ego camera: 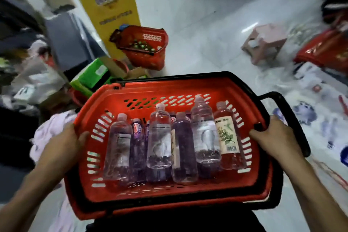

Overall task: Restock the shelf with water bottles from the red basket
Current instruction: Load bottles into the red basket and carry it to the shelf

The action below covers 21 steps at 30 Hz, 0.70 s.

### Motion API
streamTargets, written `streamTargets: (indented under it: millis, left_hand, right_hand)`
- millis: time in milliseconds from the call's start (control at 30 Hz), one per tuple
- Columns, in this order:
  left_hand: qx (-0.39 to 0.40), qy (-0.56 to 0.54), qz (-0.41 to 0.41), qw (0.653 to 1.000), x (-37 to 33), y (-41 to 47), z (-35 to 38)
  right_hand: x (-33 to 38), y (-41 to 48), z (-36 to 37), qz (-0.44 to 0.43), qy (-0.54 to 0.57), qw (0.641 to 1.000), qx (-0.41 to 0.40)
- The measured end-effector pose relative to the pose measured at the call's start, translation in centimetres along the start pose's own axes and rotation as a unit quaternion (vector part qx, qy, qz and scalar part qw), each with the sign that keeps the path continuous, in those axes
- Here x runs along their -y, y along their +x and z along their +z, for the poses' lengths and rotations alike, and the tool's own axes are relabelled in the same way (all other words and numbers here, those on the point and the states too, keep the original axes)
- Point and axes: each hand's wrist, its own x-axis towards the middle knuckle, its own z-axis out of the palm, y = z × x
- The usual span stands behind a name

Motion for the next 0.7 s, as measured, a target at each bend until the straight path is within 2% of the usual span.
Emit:
streamTargets:
  millis: [133,267,367,500,600,700]
  left_hand:
    - [0.017,0.024,0.028,0.999,-10.2,8.4,-0.5]
    - [-0.007,0.040,0.082,0.996,-21.4,15.0,-1.6]
    - [0.005,0.030,0.079,0.996,-26.1,21.0,-1.8]
    - [-0.010,-0.004,0.091,0.996,-29.7,33.6,2.3]
    - [0.007,0.022,0.100,0.995,-39.0,35.0,-0.4]
    - [0.011,0.017,0.139,0.990,-45.8,40.5,-0.3]
  right_hand:
    - [-0.3,7.3,-2.0,0.041,0.054,0.997,-0.025]
    - [0.4,15.5,-5.5,0.080,0.080,0.992,-0.059]
    - [2.3,21.0,-8.0,0.101,0.077,0.989,-0.074]
    - [3.8,28.6,-10.2,0.124,0.077,0.986,-0.080]
    - [5.5,35.0,-11.4,0.145,0.077,0.984,-0.071]
    - [7.7,42.0,-12.5,0.155,0.080,0.981,-0.083]
